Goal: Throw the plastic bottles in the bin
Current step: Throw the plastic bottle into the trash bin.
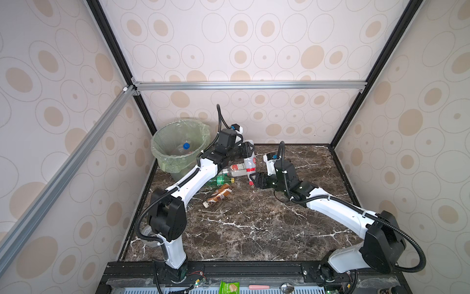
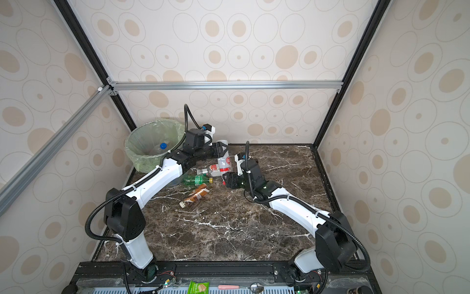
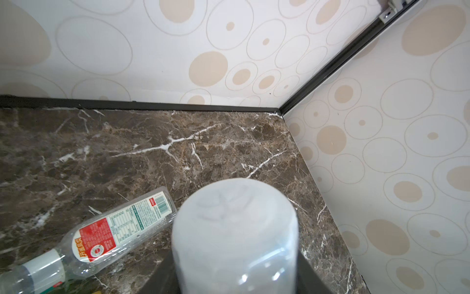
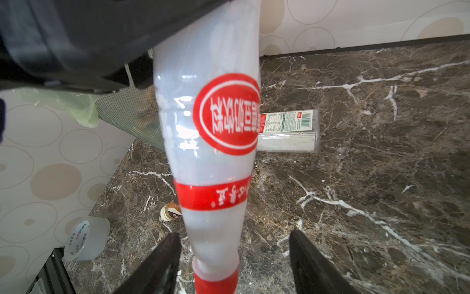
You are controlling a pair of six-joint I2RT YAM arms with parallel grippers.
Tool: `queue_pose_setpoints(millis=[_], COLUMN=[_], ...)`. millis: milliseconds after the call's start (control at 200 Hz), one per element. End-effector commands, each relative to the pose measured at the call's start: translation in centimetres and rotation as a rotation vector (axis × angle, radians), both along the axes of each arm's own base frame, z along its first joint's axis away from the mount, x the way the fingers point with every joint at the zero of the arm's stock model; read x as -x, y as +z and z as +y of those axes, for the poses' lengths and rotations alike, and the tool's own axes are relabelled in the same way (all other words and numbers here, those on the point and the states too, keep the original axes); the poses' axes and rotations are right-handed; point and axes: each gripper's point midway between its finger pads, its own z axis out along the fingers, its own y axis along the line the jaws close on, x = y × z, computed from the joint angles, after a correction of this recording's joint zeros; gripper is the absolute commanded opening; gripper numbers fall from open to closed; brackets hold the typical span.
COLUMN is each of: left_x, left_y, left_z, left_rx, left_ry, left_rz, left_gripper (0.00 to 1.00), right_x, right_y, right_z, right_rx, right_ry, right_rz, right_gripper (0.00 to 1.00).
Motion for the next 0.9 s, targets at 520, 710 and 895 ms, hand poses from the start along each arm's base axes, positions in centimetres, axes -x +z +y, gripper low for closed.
queue_pose_setpoints(millis=[520,710,895], left_x=[-3.7,-3.2,-2.0], left_y=[15.2,20.8,24.1], left_z=[15.1,22.0,28.0], left_rx=[-0.005,0.045,0.048], left_ry=[0.261,0.407,0.538], left_rz=[-0.223,-0.338,-0.409], left_gripper=[0.52,0.53,0.53], right_x=[-0.3,0.9,1.4], right_y=[12.5,14.4,15.3], right_z=[4.4,7.1,8.9], right_rx=[-0.109,-0.138,-0.148], right_ry=[0.108,0.179,0.215], right_rz=[-0.249,-0.306,-0.32], right_gripper=[0.99,0.99,0.99])
